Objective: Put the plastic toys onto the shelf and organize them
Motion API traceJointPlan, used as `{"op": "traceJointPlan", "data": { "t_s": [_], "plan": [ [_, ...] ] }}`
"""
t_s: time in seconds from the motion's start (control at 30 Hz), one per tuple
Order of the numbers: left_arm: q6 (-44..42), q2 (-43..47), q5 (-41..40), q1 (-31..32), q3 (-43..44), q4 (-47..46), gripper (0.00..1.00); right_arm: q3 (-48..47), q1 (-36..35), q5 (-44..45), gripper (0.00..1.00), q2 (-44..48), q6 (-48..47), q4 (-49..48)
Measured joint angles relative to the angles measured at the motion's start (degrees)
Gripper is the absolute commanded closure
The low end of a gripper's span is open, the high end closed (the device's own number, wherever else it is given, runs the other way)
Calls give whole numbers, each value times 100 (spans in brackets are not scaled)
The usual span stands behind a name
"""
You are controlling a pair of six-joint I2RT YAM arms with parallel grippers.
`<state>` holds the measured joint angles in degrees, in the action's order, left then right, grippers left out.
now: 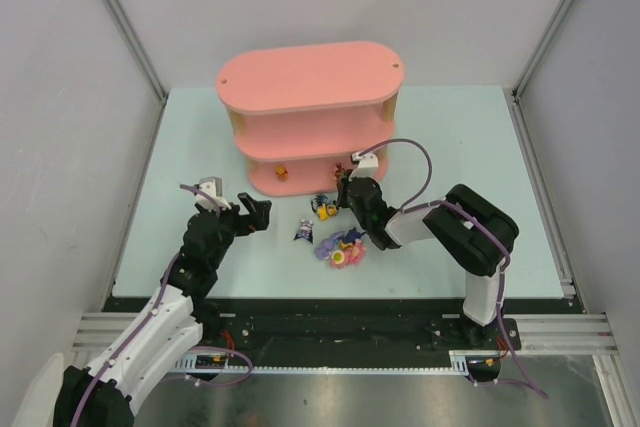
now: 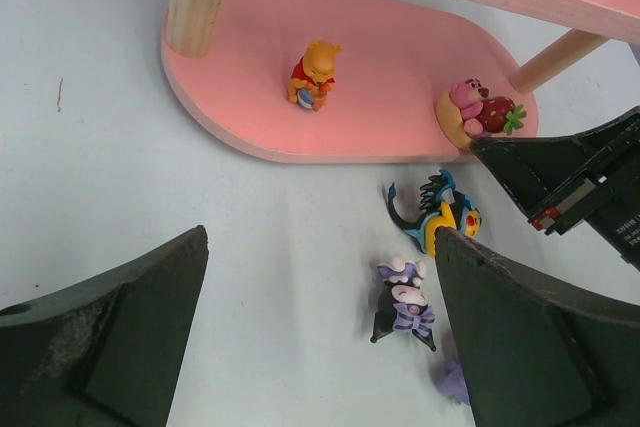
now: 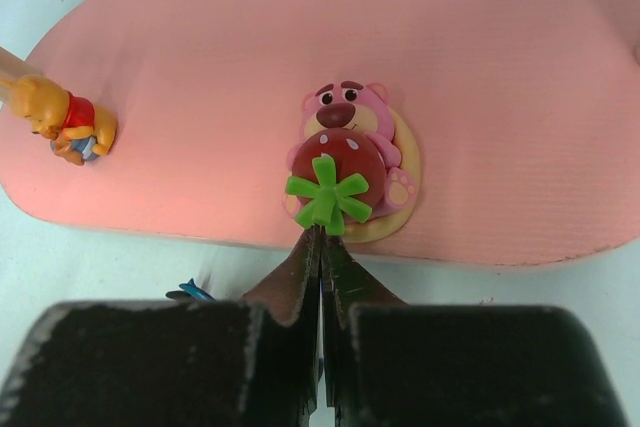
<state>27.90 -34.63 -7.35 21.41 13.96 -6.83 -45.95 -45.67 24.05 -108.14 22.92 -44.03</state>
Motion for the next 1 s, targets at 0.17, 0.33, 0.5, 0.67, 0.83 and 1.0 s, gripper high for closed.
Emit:
{"op": "traceJointPlan", "data": {
  "t_s": [0.17,0.33,0.5,0.67,0.83,1.0],
  "plan": [
    [0,0,-2,0,0,0,0,-61,26,7,100,-42,-13,9],
    [0,-7,-2,0,0,-4,0,-70,33,9,100,-52,-37,15],
    [0,-24,-2,0,2,-11,0,-70,31,9,100,-52,-79,26],
    [0,-24,-2,0,2,-26,0,-96,-9,59,100,-50,-131,109],
    [0,-20,-2,0,2,-28,0,-160,-109,74,100,7,-223,363],
    [4,-13,0,0,9,-26,0,-160,-184,109,100,289,-232,627]
  ]
}}
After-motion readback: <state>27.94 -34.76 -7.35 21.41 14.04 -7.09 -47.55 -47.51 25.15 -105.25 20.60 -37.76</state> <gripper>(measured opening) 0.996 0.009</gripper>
